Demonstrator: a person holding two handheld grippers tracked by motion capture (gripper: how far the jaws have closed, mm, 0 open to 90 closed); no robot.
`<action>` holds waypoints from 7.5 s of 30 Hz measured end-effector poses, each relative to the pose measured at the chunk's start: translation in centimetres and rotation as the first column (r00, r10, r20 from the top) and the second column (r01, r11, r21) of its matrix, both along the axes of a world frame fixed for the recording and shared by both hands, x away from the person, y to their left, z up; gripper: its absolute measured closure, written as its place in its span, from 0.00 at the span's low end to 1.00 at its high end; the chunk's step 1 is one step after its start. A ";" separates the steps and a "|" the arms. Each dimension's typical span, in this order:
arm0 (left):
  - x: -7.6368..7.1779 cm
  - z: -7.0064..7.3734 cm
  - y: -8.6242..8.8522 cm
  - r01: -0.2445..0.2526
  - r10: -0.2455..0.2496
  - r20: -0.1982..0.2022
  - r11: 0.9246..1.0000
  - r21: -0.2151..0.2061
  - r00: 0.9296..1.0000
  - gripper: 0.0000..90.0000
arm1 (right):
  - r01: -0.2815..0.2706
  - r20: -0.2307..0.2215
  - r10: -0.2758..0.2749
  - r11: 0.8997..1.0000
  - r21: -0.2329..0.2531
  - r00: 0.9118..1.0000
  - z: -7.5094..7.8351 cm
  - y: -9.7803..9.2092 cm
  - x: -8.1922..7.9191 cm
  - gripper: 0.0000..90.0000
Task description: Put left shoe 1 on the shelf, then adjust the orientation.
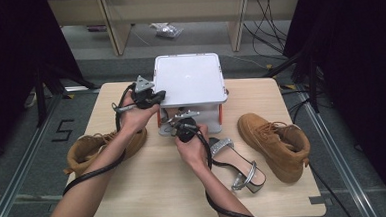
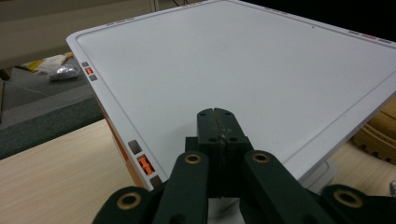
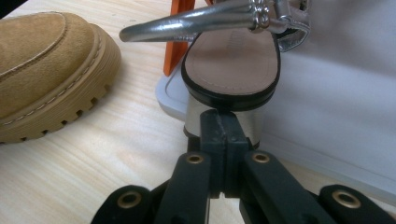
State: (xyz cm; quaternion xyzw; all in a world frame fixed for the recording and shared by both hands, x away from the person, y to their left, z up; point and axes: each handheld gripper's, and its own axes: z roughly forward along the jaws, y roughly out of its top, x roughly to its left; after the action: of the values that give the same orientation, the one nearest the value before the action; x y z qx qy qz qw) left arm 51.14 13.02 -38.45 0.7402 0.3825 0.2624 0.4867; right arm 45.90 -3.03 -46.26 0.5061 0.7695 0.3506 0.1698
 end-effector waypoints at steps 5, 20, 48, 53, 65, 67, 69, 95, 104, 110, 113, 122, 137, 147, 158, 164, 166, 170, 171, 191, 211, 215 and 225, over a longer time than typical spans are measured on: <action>0.0 0.0 -0.1 -0.002 0.002 0.002 1.000 -0.003 1.000 0.99 | -0.008 0.022 0.008 1.000 -0.006 1.000 0.0 0.1 0.4 1.00; -0.1 0.0 -0.1 0.001 -0.001 -0.001 1.000 0.000 1.000 0.99 | -0.015 -0.004 0.015 1.000 0.005 1.000 -0.9 0.9 0.0 1.00; 0.0 0.0 0.0 0.005 -0.005 -0.005 1.000 -0.002 1.000 0.99 | 0.009 0.027 -0.009 0.999 -0.031 1.000 -1.4 1.1 2.1 1.00; -0.1 0.0 0.0 0.005 -0.005 -0.005 1.000 -0.001 1.000 0.99 | 0.004 0.007 -0.004 1.000 -0.027 1.000 -1.8 1.6 2.4 1.00; -0.1 0.0 0.0 0.006 -0.006 -0.005 1.000 -0.004 1.000 0.99 | -0.007 -0.005 0.007 1.000 -0.023 1.000 -2.2 2.0 2.7 0.96; -0.1 0.0 0.0 0.007 -0.007 -0.001 1.000 -0.003 1.000 0.99 | -0.021 0.012 0.021 0.999 -0.036 1.000 -2.0 1.8 2.7 0.92; -0.1 0.0 0.0 0.006 -0.006 -0.003 1.000 -0.008 1.000 0.99 | -0.030 -0.020 0.030 0.999 -0.021 0.999 -1.8 1.5 2.5 0.86; -0.1 0.1 -0.1 0.001 -0.001 -0.004 1.000 -0.001 1.000 0.99 | -0.090 -0.111 0.080 0.991 -0.094 0.991 2.0 -6.5 -1.3 0.53; 0.0 0.0 0.1 0.012 -0.012 -0.009 1.000 -0.015 1.000 0.99 | -0.099 -0.153 0.087 0.993 -0.071 0.984 2.8 -10.7 -3.4 0.48; 0.1 0.0 0.2 0.014 -0.015 -0.018 1.000 -0.019 1.000 0.99 | -0.105 -0.177 0.093 0.992 -0.063 0.980 3.1 -13.5 -4.3 0.47; 0.1 0.1 0.1 0.014 -0.015 -0.022 1.000 -0.014 1.000 0.99 | -0.079 -0.166 0.069 0.995 -0.053 0.984 3.1 -14.8 -4.8 0.48; 0.1 0.1 0.2 0.013 -0.014 -0.018 1.000 -0.016 1.000 0.99 | -0.078 -0.198 0.064 0.995 -0.061 0.978 3.6 -16.9 -5.8 0.47; 0.0 0.1 0.2 0.018 -0.018 -0.022 1.000 -0.021 1.000 0.99 | -0.142 -0.239 0.103 0.978 -0.151 0.966 4.1 -18.0 -6.5 0.39; 0.0 0.2 0.2 0.018 -0.019 -0.034 1.000 -0.019 0.999 0.99 | -0.178 -0.317 0.101 0.958 -0.225 0.943 2.6 -18.4 -6.3 0.34; 0.0 0.2 0.2 0.020 -0.020 -0.030 1.000 -0.012 0.999 0.99 | -0.203 -0.377 0.094 0.944 -0.260 0.922 1.5 -18.2 -5.7 0.31; 0.0 0.2 0.1 0.020 -0.020 -0.030 1.000 -0.009 0.999 0.99 | -0.213 -0.388 0.102 0.944 -0.253 0.916 1.6 -18.0 -5.7 0.31; 0.0 0.3 0.1 0.020 -0.021 -0.031 1.000 -0.010 0.999 0.99 | -0.217 -0.400 0.102 0.942 -0.254 0.911 1.5 -17.9 -5.7 0.31; 0.0 0.3 0.1 0.021 -0.021 -0.031 1.000 -0.008 0.999 0.99 | -0.229 -0.414 0.105 0.938 -0.260 0.904 0.9 -17.8 -5.5 0.31; 0.0 0.3 0.1 0.021 -0.021 -0.031 1.000 -0.008 0.999 0.99 | -0.237 -0.416 0.113 0.936 -0.261 0.902 0.8 -17.8 -5.4 0.31; 0.0 0.3 0.1 0.024 -0.024 -0.030 1.000 -0.001 0.999 0.99 | -0.272 -0.476 0.117 0.923 -0.271 0.872 -0.3 -17.1 -4.7 0.35; 0.1 0.3 0.1 0.026 -0.026 -0.031 1.000 0.002 0.999 0.99 | -0.311 -0.533 0.118 0.905 -0.290 0.838 -0.9 -16.6 -4.4 0.45; 0.1 0.3 0.1 0.026 -0.026 -0.032 1.000 0.000 0.999 0.99 | -0.307 -0.543 0.110 0.908 -0.286 0.832 -0.9 -16.6 -4.3 0.47; 0.1 0.3 0.1 0.027 -0.027 -0.030 1.000 0.004 0.999 0.99 | -0.257 -0.557 0.058 0.923 -0.287 0.828 -0.8 -16.3 -4.3 0.48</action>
State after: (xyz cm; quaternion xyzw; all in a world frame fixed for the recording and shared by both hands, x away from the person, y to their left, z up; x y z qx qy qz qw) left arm 51.19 13.15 -38.10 0.7502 0.3794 0.2454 0.4828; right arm 41.63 -19.36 -47.09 0.4790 0.8754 0.0647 0.0042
